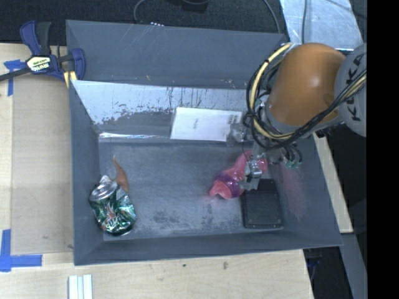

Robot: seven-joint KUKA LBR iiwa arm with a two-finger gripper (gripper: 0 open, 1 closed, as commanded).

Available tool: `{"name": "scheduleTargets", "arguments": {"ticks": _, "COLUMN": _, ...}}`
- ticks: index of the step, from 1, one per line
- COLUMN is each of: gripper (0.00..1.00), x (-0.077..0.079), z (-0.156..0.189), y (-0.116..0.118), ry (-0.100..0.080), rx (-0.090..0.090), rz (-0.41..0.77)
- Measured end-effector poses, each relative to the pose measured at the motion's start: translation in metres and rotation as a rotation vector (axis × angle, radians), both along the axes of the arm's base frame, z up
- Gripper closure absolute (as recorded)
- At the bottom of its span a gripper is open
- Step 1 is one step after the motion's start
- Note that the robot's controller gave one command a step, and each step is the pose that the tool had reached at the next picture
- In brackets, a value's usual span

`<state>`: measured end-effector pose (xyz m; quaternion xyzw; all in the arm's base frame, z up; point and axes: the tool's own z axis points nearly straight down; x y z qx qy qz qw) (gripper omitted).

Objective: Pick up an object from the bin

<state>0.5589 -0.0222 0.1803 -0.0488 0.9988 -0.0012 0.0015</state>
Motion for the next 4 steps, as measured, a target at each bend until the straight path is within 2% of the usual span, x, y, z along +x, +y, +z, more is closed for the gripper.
{"name": "scheduleTargets", "arguments": {"ticks": 1, "gripper": 0.0, "x": 0.001, "z": -0.02, "y": 0.005, "ry": -0.006, "rx": 0.003, "rz": 0.05}}
{"name": "scheduleTargets", "arguments": {"ticks": 2, "gripper": 0.0, "x": -0.012, "z": -0.039, "y": 0.002, "ry": -0.004, "rx": 0.0, "rz": 0.164}}
{"name": "scheduleTargets", "arguments": {"ticks": 3, "gripper": 0.0, "x": -0.024, "z": -0.055, "y": 0.012, "ry": -0.006, "rx": 0.001, "rz": 0.265}}
{"name": "scheduleTargets", "arguments": {"ticks": 4, "gripper": 0.0, "x": -0.023, "z": -0.076, "y": 0.012, "ry": -0.005, "rx": 0.0, "rz": 0.318}}
